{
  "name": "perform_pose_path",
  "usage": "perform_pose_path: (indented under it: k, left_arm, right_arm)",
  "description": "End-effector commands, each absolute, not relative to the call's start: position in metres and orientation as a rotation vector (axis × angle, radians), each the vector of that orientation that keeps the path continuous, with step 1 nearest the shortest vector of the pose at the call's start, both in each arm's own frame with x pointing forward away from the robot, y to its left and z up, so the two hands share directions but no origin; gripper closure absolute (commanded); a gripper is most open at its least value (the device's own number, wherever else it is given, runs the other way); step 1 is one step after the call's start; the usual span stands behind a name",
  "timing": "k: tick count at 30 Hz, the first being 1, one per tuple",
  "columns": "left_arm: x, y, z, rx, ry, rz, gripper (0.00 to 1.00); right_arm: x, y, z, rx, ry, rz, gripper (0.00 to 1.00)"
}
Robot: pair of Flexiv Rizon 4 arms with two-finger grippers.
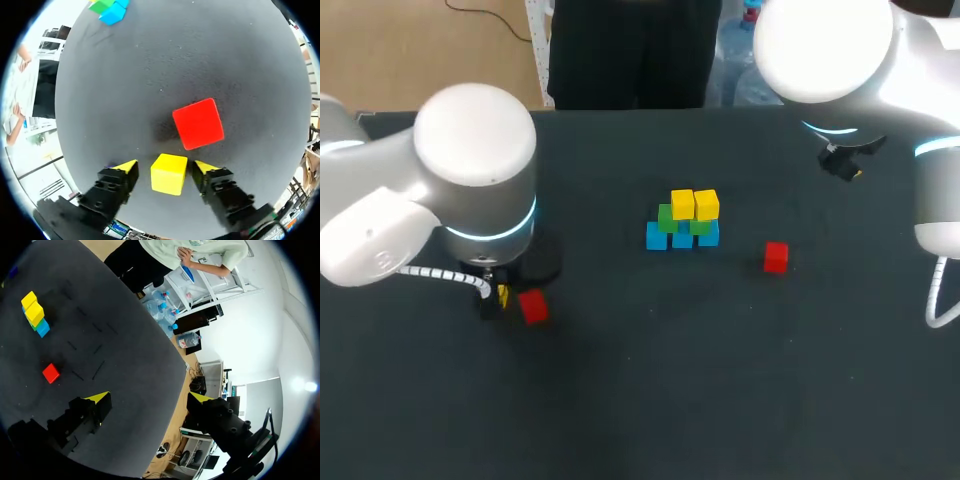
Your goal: Place the blue cubes, place green cubes on the blue cubes, place the yellow cubes on the green cubes, then place the red cubes on the yellow cubes, and place purple cube on the red cubes.
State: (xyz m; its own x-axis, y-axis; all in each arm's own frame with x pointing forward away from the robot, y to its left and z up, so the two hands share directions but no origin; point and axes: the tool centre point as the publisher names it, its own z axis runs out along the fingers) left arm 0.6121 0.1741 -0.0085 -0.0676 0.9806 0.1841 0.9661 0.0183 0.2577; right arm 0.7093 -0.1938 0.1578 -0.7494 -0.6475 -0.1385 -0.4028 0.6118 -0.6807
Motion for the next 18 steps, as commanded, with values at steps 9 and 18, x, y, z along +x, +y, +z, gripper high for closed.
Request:
perform_pose_path:
  k: [9, 18]
  left_arm:
    - [0.6135, 0.1753, -0.0056, 2.116, 2.226, 0.481, 1.00]
    - [0.6122, 0.1736, -0.0010, 2.102, 2.263, 0.489, 1.00]
  right_arm:
    - [0.7087, -0.1949, 0.1574, -0.841, 2.464, -0.907, 0.00]
    - [0.7087, -0.1949, 0.1574, -0.841, 2.464, -0.907, 0.00]
